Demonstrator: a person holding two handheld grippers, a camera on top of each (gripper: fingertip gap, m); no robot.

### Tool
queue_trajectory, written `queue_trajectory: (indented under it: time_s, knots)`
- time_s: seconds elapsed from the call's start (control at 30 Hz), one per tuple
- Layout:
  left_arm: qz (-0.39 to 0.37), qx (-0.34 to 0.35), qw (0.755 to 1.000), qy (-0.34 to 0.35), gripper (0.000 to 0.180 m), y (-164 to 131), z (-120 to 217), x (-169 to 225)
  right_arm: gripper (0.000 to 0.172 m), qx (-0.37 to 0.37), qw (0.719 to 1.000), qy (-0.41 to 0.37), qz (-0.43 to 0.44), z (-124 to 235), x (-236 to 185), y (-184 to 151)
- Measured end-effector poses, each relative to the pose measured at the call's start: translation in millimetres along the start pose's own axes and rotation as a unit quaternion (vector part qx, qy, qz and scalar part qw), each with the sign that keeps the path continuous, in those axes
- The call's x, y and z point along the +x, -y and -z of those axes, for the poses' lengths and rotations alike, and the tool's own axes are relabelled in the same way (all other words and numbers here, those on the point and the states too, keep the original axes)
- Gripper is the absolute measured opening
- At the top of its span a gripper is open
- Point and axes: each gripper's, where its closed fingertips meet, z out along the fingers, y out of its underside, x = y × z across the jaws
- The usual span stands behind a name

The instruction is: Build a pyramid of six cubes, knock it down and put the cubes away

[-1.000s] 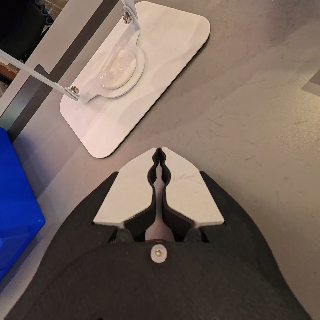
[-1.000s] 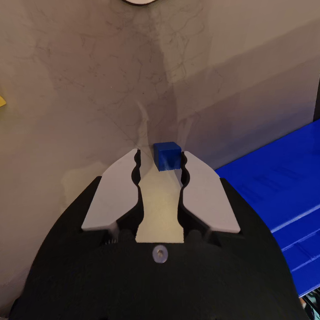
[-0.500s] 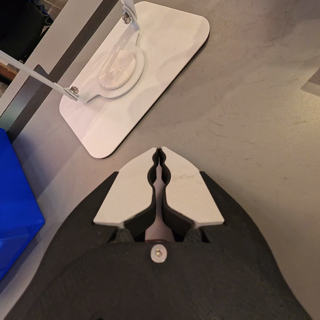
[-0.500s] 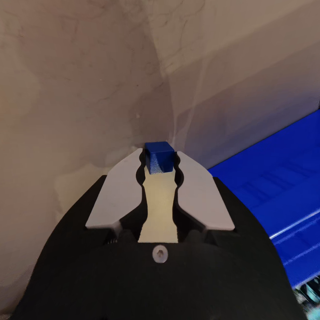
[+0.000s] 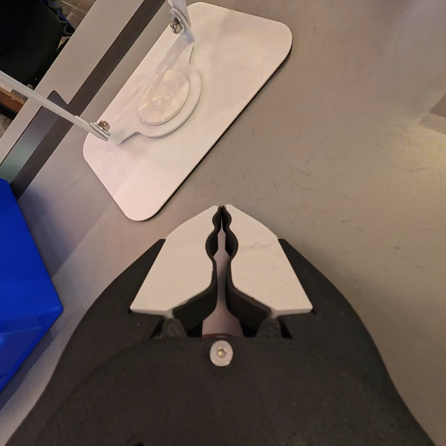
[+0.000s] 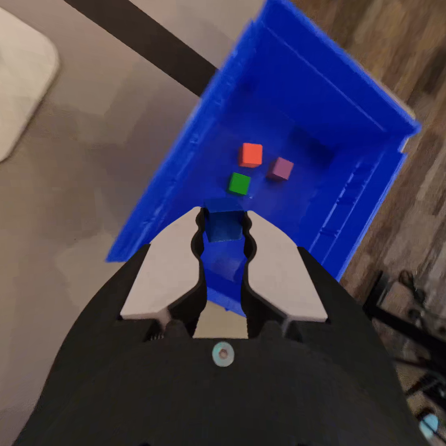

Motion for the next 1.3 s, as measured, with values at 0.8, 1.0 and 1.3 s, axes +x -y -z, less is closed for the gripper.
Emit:
queue_trajectory:
  time_s: [0.8, 1.0, 1.3]
  knots:
    - [0.003, 0.000, 1.000, -0.006, 0.000, 0, 0, 0, 0.039, -0.049, 0.999, 0.005, -0.006, -34, 17, -21]
    - [0.001, 0.000, 1.000, -0.006, 0.000, 0, 0, 0, 0.033, -0.056, 0.970, 0.130, 0.197, 36, -104, -82]
    - [-0.002, 0.001, 1.000, -0.003, 0.000, 0, 0, 0, 0.044, -0.140, 0.939, 0.168, 0.267, 8, -139, -184]
